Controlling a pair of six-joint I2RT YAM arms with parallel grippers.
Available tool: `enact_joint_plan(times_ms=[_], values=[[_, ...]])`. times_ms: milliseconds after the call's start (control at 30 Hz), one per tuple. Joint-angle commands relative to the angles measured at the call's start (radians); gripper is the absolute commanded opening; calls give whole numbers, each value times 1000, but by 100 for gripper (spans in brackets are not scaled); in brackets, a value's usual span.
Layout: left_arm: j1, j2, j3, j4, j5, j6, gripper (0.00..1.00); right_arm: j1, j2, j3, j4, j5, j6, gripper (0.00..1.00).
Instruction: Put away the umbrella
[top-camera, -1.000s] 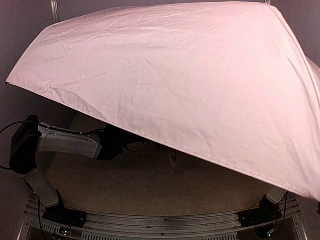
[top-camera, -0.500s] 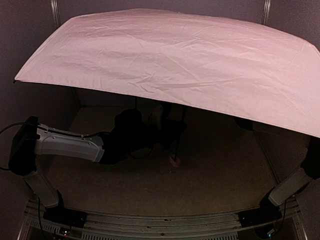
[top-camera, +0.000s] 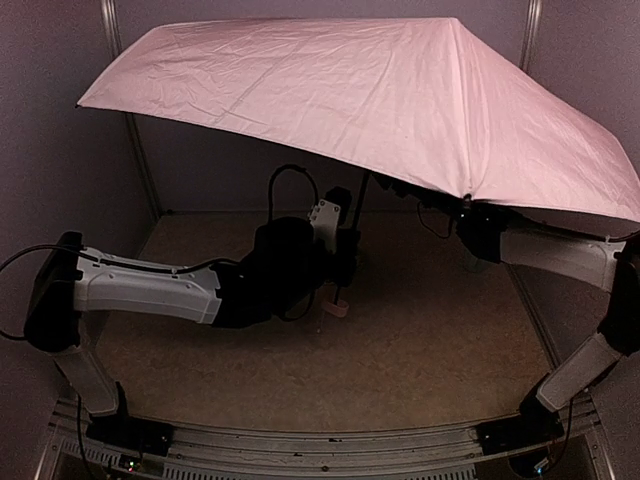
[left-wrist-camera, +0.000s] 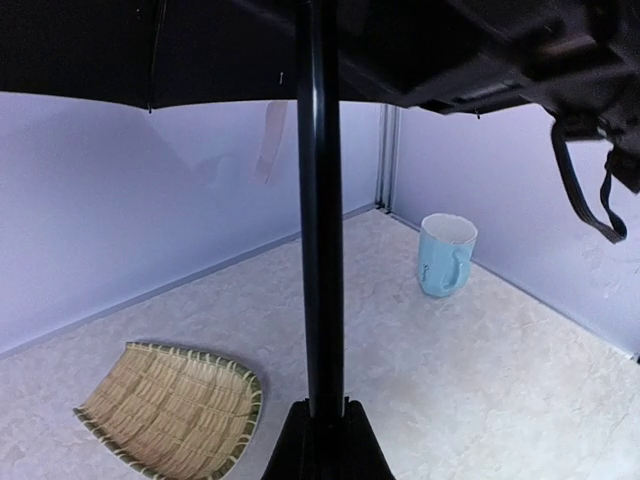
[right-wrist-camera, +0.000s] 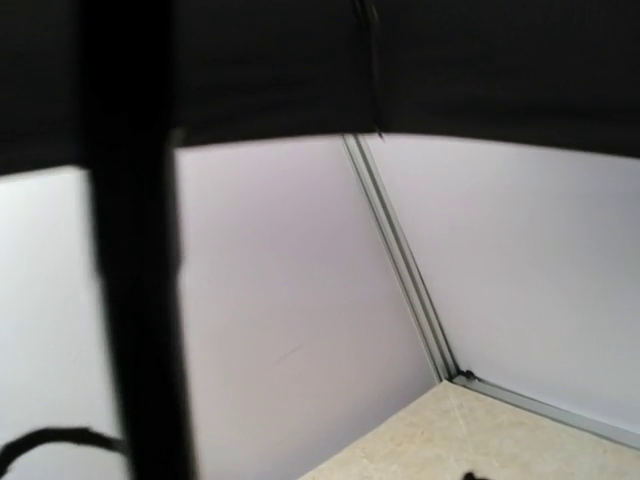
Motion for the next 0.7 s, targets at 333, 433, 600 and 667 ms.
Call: enact_joint_plan(times_ms=[333, 433, 600, 667], values=[[-14, 19, 60, 9, -79, 55, 0, 29, 39, 62, -38, 70, -3, 0], [-11, 6, 35, 33, -21, 51, 0, 27, 32, 65, -55, 80, 5, 0], [52, -96, -96, 117, 335, 49, 46, 25, 15, 81, -9, -33, -1, 0], [110, -140, -159, 170, 503, -16, 57, 19, 13, 89, 42, -138, -9, 0]])
